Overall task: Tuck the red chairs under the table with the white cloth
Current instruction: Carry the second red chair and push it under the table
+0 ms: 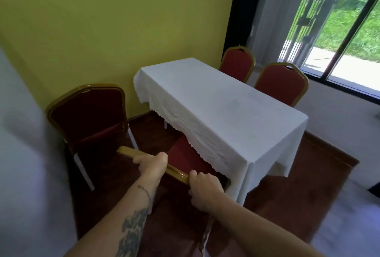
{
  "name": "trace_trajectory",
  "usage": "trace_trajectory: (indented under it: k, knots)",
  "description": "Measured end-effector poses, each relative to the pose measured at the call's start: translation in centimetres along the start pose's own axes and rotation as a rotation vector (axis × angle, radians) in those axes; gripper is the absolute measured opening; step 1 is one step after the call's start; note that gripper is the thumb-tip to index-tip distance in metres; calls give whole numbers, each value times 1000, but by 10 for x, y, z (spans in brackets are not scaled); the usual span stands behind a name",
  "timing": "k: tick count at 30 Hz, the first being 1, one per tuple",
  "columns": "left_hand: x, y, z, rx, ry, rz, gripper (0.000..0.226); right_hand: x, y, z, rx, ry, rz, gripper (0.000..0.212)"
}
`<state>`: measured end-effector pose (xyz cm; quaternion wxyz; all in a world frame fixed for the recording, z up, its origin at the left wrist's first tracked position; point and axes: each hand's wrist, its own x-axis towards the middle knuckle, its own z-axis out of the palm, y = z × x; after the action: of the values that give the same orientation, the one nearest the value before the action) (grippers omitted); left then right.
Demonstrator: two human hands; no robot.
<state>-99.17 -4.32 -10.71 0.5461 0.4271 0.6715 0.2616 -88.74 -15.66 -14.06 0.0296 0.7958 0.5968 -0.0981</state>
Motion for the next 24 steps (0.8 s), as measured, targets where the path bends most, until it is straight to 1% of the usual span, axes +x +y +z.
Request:
trace_trajectory:
  k: [2, 5, 7, 14, 18, 24]
  knots:
    - [8, 2, -7, 23, -15, 21, 75, 3, -8, -2, -12, -7, -6, 32]
    - [20, 2, -14, 40, -57, 45, 84, 10, -14, -7, -27, -28, -28, 33]
    - [26, 4, -18, 46, -67, 58, 86, 14, -17, -11, -21, -42, -40, 35]
    - [54, 14, -34, 89, -117, 99, 81, 34, -29, -21, -23, -76, -72, 37]
    - [73, 20, -38, 159, -143, 117, 79, 50, -38, -26, -67, -90, -86, 40]
    - [99, 35, -33, 189, -115, 140, 99, 78, -38, -30, -103, -112, -141, 45]
